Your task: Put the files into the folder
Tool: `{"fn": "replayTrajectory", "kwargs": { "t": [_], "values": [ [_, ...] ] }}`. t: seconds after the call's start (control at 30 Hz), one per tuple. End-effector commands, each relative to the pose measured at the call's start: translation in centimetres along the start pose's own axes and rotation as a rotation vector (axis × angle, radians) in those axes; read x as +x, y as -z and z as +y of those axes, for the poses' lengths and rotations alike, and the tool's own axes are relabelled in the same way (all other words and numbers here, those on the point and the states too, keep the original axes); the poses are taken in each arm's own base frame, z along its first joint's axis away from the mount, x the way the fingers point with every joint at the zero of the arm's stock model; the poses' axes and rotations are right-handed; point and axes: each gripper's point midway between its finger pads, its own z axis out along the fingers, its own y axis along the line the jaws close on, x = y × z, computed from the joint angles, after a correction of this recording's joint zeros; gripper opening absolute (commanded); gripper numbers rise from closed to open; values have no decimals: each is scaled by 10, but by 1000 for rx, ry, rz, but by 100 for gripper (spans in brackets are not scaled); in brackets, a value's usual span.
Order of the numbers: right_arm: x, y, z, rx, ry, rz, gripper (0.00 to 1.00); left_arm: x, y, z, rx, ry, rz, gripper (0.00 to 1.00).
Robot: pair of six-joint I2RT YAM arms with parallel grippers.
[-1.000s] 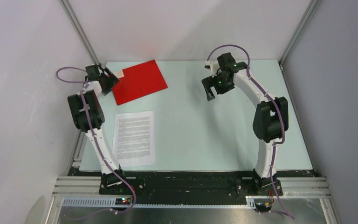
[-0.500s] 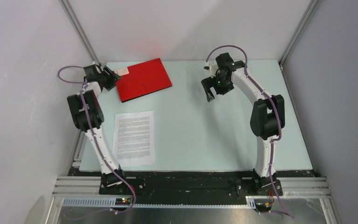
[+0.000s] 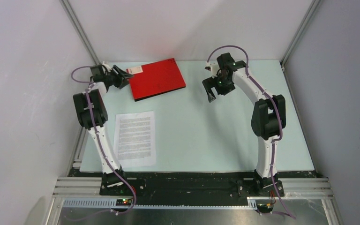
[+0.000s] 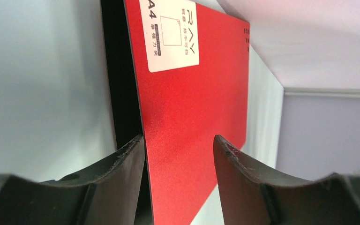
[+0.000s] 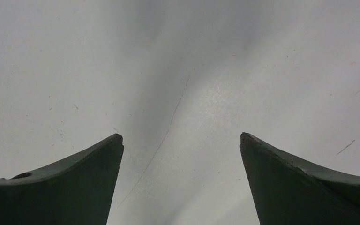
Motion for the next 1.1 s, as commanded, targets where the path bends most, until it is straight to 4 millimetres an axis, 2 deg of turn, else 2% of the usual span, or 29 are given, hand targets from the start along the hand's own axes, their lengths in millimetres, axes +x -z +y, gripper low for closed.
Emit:
{"fn": "replayTrajectory", "kwargs": {
  "t": [0.0,0.17,0.27,0.37,0.4,0.43,0.47,0.5,0.53,0.57,0.63,0.67,0.73,0.83,0.9,0.97,1.03,1.07],
  "values": [
    [-12,5,-4,10,9,-31,100,48,-21,-60,160,24,153,58],
    [-17,8,-2,-11,-2,-52,99,86,-36,-77,162,53,219,50],
    [-20,14,0,-38,-40,-63,99,100,-44,-87,166,86,238,46],
    [-24,24,4,-94,-117,-84,99,121,-57,-105,182,88,261,46],
    [-23,26,0,-103,-146,-84,99,124,-61,-111,192,92,257,46],
    [-20,26,2,-128,-182,-80,99,137,-67,-121,205,91,277,48],
    [-18,27,-2,-136,-210,-82,99,141,-72,-128,221,103,274,49],
    [-14,26,-4,-164,-248,-75,99,157,-78,-137,230,103,296,50],
    [-13,24,-5,-179,-262,-75,99,161,-83,-143,237,110,286,51],
    [-8,20,-9,-193,-296,-66,100,175,-89,-149,238,124,306,51],
    [-13,12,-25,-215,-365,-88,99,191,-99,-157,240,136,310,52],
    [-27,6,-31,-265,-383,-122,99,199,-103,-161,236,135,310,52],
    [-50,-1,-62,-289,-455,-189,100,211,-110,-163,224,142,312,53],
    [-68,-19,-91,-281,-454,-234,99,224,-117,-164,211,144,315,54],
    [-78,-38,-109,-247,-466,-262,99,231,-123,-164,204,156,322,55],
    [-83,-56,-124,-187,-487,-282,99,235,-128,-162,191,161,314,57],
    [-79,-76,-130,-171,-522,-271,99,240,-133,-160,180,160,308,58],
    [-78,-79,-129,-181,-558,-264,99,244,-136,-160,179,159,312,59]
  ]
}}
